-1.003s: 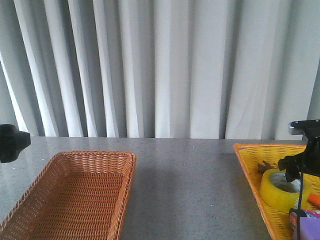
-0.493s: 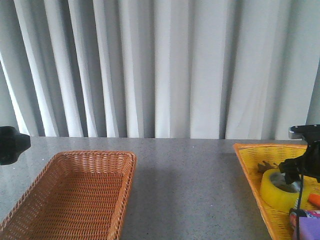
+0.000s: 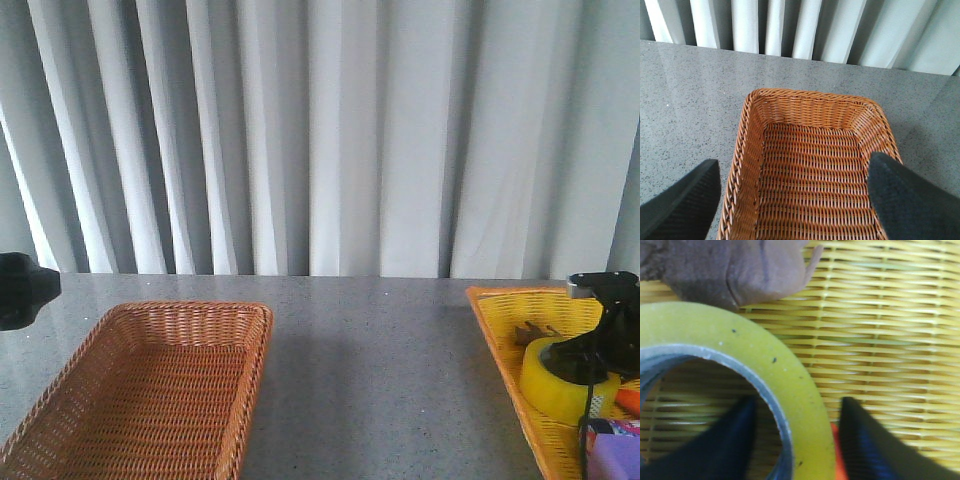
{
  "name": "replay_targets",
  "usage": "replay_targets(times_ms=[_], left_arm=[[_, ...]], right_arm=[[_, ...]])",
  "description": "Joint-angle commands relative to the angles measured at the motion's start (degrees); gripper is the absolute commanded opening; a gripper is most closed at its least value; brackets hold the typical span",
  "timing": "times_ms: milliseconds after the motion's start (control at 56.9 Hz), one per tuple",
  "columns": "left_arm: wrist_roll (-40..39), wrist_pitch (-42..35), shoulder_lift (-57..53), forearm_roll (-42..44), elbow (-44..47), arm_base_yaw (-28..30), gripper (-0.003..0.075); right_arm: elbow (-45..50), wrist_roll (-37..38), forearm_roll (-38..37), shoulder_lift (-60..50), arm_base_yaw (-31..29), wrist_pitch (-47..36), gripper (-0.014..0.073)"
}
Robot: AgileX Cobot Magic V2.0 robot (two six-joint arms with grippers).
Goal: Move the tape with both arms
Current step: 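Close the right gripper on the tape rim and lift it, then carry the tape toward the table center and set it down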
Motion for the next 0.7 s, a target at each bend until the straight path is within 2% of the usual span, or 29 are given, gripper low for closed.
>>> replay_targets(times_ms=[0,106,176,334,440,563,686], left_arm=[[-0.4,-3.8,-0.8,-0.5,-1.9,-0.3,0.0571],[-0.3,-3.7,-0.8,-0.5,-1.9,-0.3,0.0571],[-0.3,-3.7,-0.8,-0.5,-1.9,-0.3,0.0571],[-0.3,-3.8,-0.8,-0.3,-1.9,-0.3,0.0571],[-0.3,-3.8,-0.8,-0.4,-1.9,-0.3,0.0571],[-0.3,-3.8,-0.8,-0.6,-1.9,-0.3,0.0571],[-0.3,-3.7,-0.8,-0.6,-1.9,-0.3,0.0571]], right_arm=[[-2.8,0.0,0.0,-3.5,-0.1,-1.6,0.0147],[-5.4,0.1,0.2,-3.7,-0.1,0.4,0.0045],[-7.8,0.0,0.7,-4.2,-0.1,2.4,0.002],[-14.7,-0.5,3.4,-6.9,0.6,4.9,0.0028],[-19.3,-3.4,7.1,-9.0,2.7,6.9,0.0045],[-20.7,-7.7,12.0,-11.2,7.7,8.1,0.0064],[-20.7,-8.5,11.5,-10.7,13.9,9.2,0.0069]])
